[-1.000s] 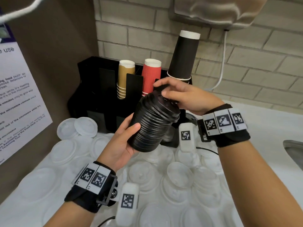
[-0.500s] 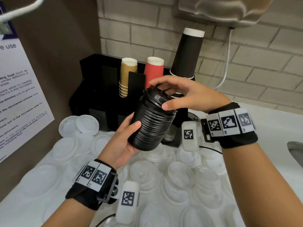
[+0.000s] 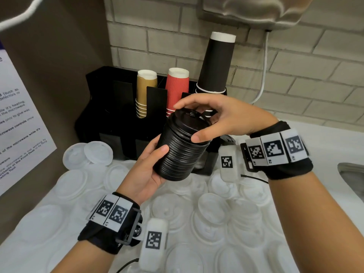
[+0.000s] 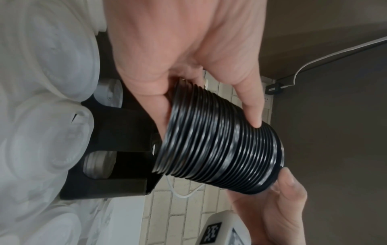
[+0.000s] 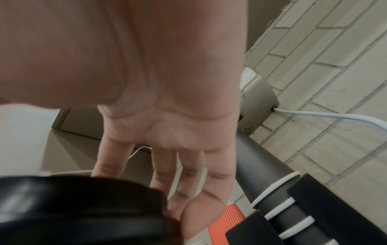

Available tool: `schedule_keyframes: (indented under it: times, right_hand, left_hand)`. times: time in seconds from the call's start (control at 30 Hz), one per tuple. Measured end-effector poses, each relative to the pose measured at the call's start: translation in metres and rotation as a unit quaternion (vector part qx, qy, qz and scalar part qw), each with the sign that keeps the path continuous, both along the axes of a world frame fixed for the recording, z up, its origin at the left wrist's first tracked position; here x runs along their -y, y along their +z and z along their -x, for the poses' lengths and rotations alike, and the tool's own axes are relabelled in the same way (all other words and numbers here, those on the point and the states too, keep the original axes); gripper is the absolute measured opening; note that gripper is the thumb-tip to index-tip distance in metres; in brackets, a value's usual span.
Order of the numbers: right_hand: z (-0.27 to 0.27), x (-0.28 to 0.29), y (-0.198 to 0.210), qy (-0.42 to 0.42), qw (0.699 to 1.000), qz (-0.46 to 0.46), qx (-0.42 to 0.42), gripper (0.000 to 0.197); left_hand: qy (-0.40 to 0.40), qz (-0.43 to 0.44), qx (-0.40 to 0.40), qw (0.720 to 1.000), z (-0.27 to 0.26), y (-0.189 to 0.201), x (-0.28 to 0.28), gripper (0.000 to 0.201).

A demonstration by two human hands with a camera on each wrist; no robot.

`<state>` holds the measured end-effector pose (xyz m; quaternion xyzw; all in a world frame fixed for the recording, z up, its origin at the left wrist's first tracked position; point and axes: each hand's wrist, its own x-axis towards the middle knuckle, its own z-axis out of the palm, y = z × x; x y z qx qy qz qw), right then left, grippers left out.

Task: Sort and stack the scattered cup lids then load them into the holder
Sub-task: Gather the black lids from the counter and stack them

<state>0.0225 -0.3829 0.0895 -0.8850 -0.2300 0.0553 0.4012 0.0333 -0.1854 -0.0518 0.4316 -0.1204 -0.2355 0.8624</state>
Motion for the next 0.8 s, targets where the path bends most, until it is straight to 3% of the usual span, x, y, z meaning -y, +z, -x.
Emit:
schedule_keyframes:
  times: [0.2, 0.43, 0.8]
  right_hand:
    - [0.0059, 0.0048, 0.0004, -0.013, 0.999, -0.012, 0.037, 0.064]
    - [0.0073, 0.0059, 0.0003, 0.01, 0.999, -0.019, 0.05, 0.063]
    - [0.0056, 0.0028, 0.0011, 0.025, 0.998, -0.031, 0.049, 0.064]
  left_hand:
    - [-0.008, 0.001, 0.009, 1.0, 0.0004, -0.0009, 0.0025, 0.058]
    - [-0.032, 0.03, 0.006, 0.999, 0.0032, 0.0013, 0.0037, 0.071]
    - [-0.031, 0.033, -0.002, 0.999, 0.0037, 0.0009, 0.0035, 0.06]
